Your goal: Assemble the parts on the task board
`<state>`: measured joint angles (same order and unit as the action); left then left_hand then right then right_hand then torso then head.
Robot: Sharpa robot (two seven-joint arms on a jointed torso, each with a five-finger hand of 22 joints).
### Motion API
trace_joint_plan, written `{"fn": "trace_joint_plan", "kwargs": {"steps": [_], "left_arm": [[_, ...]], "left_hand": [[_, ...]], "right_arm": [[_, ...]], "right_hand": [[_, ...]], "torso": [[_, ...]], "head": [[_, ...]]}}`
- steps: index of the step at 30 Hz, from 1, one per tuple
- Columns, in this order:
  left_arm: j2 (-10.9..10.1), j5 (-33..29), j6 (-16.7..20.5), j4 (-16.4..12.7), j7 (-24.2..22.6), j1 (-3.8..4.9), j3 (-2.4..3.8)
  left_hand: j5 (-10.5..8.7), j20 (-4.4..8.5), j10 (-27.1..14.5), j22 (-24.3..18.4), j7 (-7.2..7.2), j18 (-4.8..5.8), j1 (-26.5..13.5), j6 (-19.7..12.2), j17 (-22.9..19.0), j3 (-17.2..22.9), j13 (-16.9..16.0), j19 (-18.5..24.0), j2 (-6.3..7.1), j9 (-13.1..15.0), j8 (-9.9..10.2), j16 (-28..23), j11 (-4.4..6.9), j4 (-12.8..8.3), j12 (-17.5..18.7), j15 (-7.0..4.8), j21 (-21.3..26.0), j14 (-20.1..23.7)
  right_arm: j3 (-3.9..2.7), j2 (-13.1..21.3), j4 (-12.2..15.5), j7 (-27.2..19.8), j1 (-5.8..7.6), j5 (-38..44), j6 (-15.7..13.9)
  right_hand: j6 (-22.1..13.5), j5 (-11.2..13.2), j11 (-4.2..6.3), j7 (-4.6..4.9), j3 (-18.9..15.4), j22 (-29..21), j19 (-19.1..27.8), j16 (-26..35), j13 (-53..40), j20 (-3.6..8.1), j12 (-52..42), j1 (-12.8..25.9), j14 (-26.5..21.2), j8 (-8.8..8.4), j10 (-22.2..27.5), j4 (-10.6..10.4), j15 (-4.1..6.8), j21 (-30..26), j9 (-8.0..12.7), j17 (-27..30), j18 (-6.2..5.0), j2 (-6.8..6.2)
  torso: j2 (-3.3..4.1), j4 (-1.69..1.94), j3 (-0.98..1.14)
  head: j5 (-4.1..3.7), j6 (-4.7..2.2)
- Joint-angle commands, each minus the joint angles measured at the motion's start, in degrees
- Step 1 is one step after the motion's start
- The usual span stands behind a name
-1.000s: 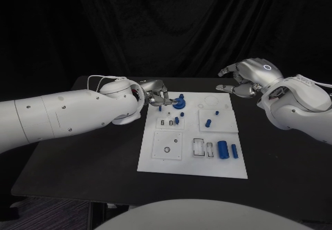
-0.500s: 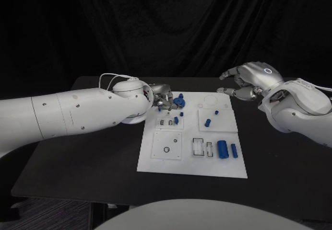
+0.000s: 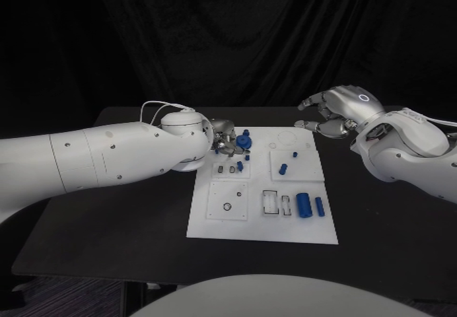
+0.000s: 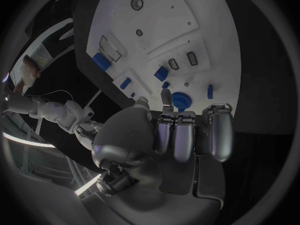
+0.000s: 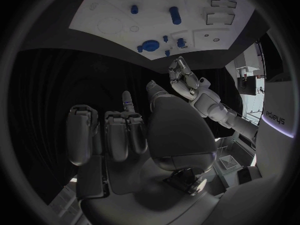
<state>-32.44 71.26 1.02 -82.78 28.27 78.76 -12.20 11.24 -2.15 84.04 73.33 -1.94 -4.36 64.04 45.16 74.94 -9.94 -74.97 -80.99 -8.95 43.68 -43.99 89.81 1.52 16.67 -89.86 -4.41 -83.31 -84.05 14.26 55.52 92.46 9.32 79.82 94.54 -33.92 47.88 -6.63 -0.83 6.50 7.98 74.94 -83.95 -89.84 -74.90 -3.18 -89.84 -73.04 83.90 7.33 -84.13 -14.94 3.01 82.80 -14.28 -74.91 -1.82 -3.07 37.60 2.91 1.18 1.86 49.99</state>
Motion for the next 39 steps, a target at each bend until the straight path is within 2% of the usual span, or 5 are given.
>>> {"fn": "trace_joint_plan", "kwargs": {"steps": [1,9,16,33,39], "left_arm": [[0.32,-0.01,-0.91,0.12,0.97,-0.15,0.05],[1.28,-0.01,-0.68,1.01,0.27,-0.34,0.04],[2.09,-0.01,-0.58,2.11,0.22,-0.87,0.04],[3.37,-0.01,-0.64,3.8,0.37,-2.65,0.04],[3.61,-0.01,-0.69,4.09,0.2,-3.03,0.04]], "left_hand": [[0.06,0.42,5.96,-0.19,-0.02,0.52,-0.15,0.68,15.06,-0.03,-15.03,0.2,-0.55,0.32,0.41,0.19,0.35,-0.38,-0.14,-0.28,0.31,-5.95],[1.31,0.45,5.96,-0.66,0.0,0.42,0.71,1.08,15.06,0.51,-15.03,0.51,-0.76,0.98,1.67,0.19,0.38,-0.63,-0.14,-0.31,0.73,-5.95],[1.8,0.45,5.96,-0.63,-0.04,0.43,1.15,1.21,15.06,0.81,-15.03,0.5,-0.82,1.15,2.56,0.19,0.35,-0.71,-0.14,-0.29,0.81,-5.95],[2.24,0.5,5.96,-0.78,0.09,0.37,1.83,3.14,15.06,1.49,-15.03,0.58,-0.87,1.44,4.87,0.19,0.44,-0.59,-0.14,-0.36,1.08,-5.95],[2.26,0.51,5.96,-0.8,0.11,0.36,1.83,3.38,15.06,1.53,-15.03,0.6,-0.89,1.48,5.09,0.19,0.46,-0.54,-0.14,-0.37,1.11,-5.95]], "right_arm": [[-0.04,0.11,0.17,-0.92,-0.15,-0.46,-1.53],[-0.04,0.15,0.3,-1.1,-0.17,-0.5,-1.37],[-0.04,0.17,0.36,-1.08,-0.17,-0.51,-1.11],[-0.04,0.01,0.11,-0.97,-0.2,-0.51,-0.44],[-0.04,0.03,0.06,-0.89,-0.21,-0.51,-0.19]], "right_hand": [[0.42,-0.23,-0.18,-0.02,-0.17,12.75,-3.06,-0.16,-15.1,-0.32,-0.16,0.36,6.1,0.33,-5.87,-0.15,-0.25,0.02,0.06,-15.09,0.05,0.07],[0.35,-0.39,-0.19,-0.01,-0.14,12.73,-3.03,-0.16,-15.1,-0.32,-0.16,0.28,6.1,0.25,-5.87,-0.12,-0.25,-0.05,0.12,-15.09,0.04,0.14],[0.34,-0.42,-0.19,-0.01,-0.13,12.71,-3.0,-0.16,-15.1,-0.32,-0.16,0.25,6.1,0.24,-5.87,-0.11,-0.25,-0.1,0.13,-15.09,0.02,0.15],[0.2,-0.79,-0.25,0.08,-0.05,12.66,-2.94,-0.16,-15.1,-0.33,-0.16,-0.04,6.1,0.05,-5.87,0.04,-0.28,-0.24,0.3,-15.09,-0.01,0.28],[0.2,-0.79,-0.25,0.08,-0.05,12.66,-2.94,-0.16,-15.1,-0.33,-0.16,-0.04,6.1,0.05,-5.87,0.04,-0.28,-0.24,0.3,-15.09,-0.01,0.28]], "torso": [[0.13,0.02,-0.14],[0.21,0.12,-0.15],[0.09,0.27,-0.41],[0.02,0.02,-0.34],[-0.02,0.13,-0.39]], "head": [[-0.07,0.01],[-0.09,0.01],[-0.44,0.01],[-0.57,0.01],[-0.69,0.01]]}}
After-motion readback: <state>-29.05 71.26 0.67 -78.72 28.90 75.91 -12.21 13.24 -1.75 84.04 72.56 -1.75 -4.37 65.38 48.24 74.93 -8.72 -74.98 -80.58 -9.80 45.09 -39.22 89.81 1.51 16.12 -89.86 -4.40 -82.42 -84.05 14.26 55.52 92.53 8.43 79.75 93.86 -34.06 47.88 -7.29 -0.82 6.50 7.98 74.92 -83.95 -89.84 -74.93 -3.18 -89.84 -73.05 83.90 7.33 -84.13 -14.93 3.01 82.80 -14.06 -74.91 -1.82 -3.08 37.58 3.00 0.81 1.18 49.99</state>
